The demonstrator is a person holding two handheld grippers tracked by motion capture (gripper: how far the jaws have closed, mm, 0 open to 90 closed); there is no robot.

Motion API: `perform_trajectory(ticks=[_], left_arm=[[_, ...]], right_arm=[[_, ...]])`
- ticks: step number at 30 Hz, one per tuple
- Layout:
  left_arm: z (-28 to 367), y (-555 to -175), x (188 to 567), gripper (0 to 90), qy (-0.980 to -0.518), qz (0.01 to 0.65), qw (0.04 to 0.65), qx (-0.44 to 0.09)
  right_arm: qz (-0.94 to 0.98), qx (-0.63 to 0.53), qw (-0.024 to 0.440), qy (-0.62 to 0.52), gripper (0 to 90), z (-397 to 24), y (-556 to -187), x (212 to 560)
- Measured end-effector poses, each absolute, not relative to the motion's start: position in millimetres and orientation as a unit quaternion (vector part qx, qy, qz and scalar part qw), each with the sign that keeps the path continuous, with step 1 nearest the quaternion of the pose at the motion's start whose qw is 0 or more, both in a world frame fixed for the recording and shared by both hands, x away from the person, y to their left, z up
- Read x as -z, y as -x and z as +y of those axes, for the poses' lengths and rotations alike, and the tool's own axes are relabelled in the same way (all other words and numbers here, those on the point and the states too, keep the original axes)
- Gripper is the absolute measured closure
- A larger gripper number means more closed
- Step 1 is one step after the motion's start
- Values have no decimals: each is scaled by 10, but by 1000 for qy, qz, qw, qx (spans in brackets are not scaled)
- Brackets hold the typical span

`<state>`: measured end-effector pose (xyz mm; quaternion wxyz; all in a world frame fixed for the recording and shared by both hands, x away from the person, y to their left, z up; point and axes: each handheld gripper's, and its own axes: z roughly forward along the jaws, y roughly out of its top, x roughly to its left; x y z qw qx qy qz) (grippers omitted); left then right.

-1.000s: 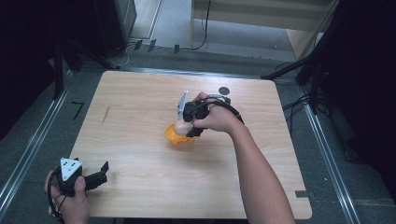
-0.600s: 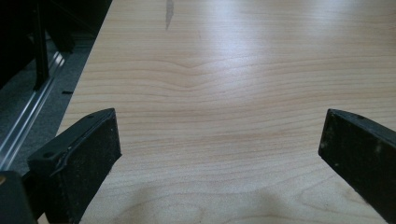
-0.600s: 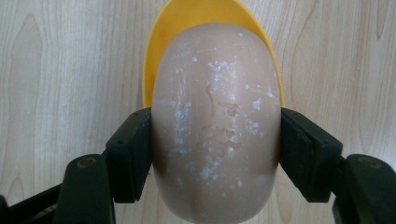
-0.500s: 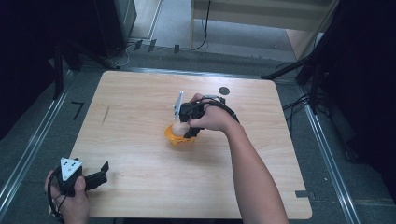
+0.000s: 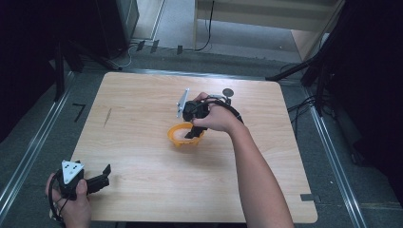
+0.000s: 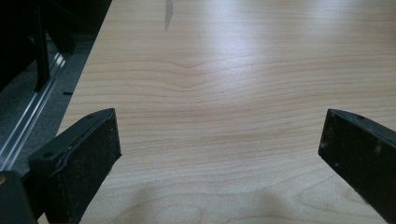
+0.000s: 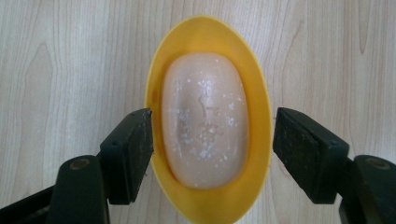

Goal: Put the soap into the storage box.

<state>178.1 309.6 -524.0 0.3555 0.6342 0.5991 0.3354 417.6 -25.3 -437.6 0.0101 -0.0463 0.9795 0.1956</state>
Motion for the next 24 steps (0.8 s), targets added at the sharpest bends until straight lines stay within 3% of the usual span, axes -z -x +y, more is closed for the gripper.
perform_trajectory(ticks=[14, 18, 24], left_arm=[[3090, -1782, 5238, 0, -635, 600, 351, -337], [3086, -1784, 5238, 0, -635, 601, 349, -337], [3081, -1787, 5239, 0, -637, 598, 347, -341]], right_arm=[[975, -220, 18, -4, 131, -445, -4063, 4309], [970, -241, 11, -40, 25, -654, -3992, 4323], [967, -243, 22, -74, 3, -905, -3933, 4362]])
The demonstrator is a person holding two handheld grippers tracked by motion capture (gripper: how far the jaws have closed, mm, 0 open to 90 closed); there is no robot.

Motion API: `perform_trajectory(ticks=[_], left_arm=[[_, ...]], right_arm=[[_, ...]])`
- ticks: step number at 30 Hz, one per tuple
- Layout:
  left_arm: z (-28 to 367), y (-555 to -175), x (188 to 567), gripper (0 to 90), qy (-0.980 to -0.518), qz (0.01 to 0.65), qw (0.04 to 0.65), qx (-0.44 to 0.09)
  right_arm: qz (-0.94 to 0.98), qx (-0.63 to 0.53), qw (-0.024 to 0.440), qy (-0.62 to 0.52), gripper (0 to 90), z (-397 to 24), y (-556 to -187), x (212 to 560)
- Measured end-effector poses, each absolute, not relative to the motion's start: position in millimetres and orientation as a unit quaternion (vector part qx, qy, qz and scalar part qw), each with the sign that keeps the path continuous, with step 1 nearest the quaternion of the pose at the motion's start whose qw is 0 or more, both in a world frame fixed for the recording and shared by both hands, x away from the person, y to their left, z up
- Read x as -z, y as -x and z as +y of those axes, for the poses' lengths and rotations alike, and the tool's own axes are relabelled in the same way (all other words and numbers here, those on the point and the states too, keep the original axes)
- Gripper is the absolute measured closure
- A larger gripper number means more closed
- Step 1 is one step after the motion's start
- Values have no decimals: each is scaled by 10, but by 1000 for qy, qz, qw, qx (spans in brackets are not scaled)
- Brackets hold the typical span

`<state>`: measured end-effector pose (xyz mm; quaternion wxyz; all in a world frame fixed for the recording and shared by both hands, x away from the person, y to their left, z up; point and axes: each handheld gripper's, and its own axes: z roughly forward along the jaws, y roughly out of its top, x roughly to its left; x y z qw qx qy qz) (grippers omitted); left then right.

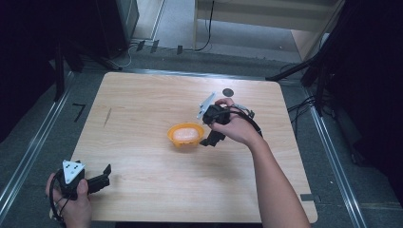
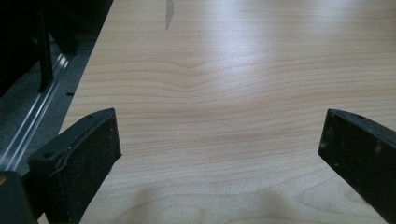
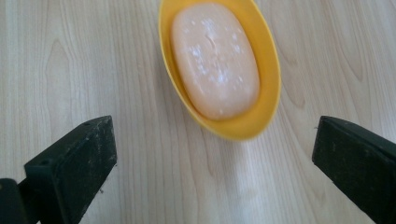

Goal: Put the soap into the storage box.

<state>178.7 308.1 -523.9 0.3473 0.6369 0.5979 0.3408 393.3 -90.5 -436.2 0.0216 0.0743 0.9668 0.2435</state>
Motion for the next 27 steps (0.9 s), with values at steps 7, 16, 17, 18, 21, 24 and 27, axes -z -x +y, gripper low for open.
perform_trajectory(ticks=[7, 16, 17, 18, 21, 24, 27], left_arm=[[3070, -1792, 5239, 0, -640, 597, 343, -341], [3064, -1793, 5241, 0, -641, 596, 343, -342], [3065, -1793, 5241, 0, -641, 596, 343, -342], [3065, -1793, 5241, 0, -640, 596, 343, -342], [3066, -1794, 5241, 0, -641, 596, 343, -342], [3066, -1795, 5241, 0, -642, 595, 342, -342], [3067, -1795, 5241, 0, -641, 596, 342, -342]], right_arm=[[960, -255, 27, -112, 0, -1154, -3887, 4419], [947, -274, 41, -162, 0, -1494, -3777, 4530], [945, -278, 40, -170, 0, -1528, -3757, 4540], [942, -283, 40, -176, 0, -1573, -3740, 4556], [939, -284, 39, -188, 0, -1671, -3688, 4596], [936, -285, 41, -203, 0, -1789, -3628, 4640], [931, -291, 35, -216, 0, -1876, -3568, 4689]])
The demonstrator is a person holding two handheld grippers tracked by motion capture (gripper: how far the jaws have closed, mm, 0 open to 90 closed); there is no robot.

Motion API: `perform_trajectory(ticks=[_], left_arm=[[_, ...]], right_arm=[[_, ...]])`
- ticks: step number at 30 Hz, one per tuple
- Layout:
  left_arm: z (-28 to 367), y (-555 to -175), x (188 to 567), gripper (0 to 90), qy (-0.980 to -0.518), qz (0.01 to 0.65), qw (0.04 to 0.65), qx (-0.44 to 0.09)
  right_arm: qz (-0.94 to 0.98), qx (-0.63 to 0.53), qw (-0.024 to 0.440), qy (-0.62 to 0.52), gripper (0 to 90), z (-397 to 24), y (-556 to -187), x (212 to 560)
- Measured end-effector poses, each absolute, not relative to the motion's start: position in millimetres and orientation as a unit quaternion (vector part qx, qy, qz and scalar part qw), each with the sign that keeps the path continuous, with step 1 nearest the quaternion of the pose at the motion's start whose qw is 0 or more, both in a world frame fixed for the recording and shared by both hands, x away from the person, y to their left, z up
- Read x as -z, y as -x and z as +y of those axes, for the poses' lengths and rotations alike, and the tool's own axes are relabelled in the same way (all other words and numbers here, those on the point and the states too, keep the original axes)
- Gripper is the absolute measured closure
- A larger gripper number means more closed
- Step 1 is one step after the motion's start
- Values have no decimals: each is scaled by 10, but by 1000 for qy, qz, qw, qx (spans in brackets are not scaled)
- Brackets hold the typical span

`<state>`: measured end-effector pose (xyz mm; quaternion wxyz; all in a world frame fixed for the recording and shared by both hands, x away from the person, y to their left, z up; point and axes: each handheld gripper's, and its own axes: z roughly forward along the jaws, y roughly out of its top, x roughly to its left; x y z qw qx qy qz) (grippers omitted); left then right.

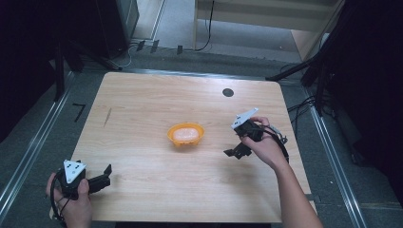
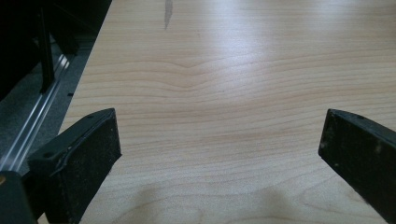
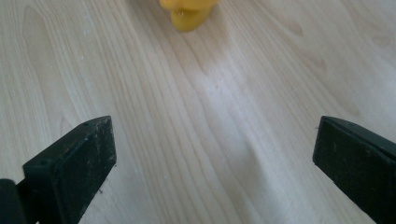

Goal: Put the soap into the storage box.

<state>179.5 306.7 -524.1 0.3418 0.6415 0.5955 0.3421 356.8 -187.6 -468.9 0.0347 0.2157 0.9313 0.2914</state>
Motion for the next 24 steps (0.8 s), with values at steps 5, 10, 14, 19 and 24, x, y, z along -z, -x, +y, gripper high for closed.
perform_trajectory(ticks=[5, 10, 14, 19, 24], left_arm=[[3066, -1795, 5241, 0, -642, 595, 342, -343], [3063, -1795, 5242, 0, -641, 595, 342, -343], [3065, -1796, 5240, 0, -642, 595, 340, -343], [3065, -1796, 5241, 0, -641, 595, 341, -343], [3066, -1796, 5241, 0, -641, 595, 341, -343]], right_arm=[[929, -288, 38, -230, 0, -1969, -3486, 4774], [920, -297, 42, -251, 0, -2078, -3362, 4841], [913, -305, 48, -267, 0, -2151, -3307, 4866], [906, -314, 57, -279, 0, -2224, -3242, 4887], [892, -325, 68, -308, 0, -2363, -3152, 4896]])
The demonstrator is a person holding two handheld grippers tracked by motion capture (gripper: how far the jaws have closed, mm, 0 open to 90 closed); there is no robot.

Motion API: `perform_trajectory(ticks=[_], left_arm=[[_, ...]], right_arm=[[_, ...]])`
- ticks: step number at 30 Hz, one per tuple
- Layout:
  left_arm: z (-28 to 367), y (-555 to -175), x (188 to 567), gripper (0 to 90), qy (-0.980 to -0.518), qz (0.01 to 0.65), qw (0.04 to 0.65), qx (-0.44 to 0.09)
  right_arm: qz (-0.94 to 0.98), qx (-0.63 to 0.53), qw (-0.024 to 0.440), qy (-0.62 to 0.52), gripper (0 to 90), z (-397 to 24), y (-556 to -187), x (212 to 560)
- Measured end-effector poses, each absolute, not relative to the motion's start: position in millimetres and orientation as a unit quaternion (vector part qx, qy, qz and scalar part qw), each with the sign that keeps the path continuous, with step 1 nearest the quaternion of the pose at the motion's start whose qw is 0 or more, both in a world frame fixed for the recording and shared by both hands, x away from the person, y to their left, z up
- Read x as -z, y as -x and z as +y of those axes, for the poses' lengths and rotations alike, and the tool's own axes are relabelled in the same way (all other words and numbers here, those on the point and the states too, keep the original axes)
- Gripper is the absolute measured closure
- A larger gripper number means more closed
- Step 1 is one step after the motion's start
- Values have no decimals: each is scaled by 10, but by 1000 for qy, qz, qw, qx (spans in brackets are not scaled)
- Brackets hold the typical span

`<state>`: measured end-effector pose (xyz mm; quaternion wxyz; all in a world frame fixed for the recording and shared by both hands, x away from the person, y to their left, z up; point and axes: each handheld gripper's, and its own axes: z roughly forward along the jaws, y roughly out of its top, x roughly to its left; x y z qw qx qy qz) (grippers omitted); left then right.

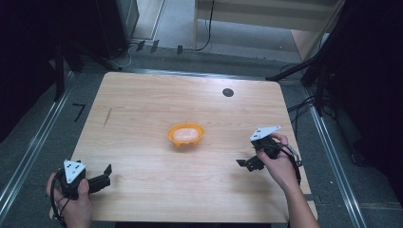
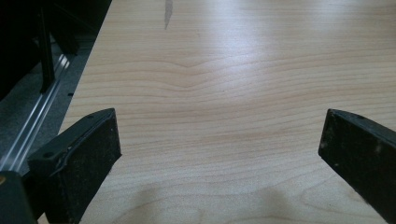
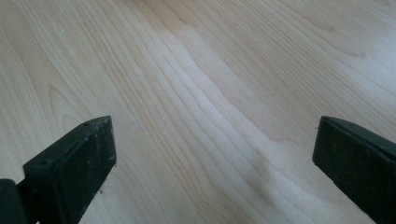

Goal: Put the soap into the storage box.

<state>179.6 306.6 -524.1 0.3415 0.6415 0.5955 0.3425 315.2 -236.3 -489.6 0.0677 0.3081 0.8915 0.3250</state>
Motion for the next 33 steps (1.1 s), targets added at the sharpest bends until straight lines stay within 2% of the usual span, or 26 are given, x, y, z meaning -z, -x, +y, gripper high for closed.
perform_trajectory(ticks=[33], left_arm=[[3053, -1792, 5240, 0, -642, 595, 341, -344]], right_arm=[[845, -355, 101, -387, 0, -3085, -2506, 5223]])
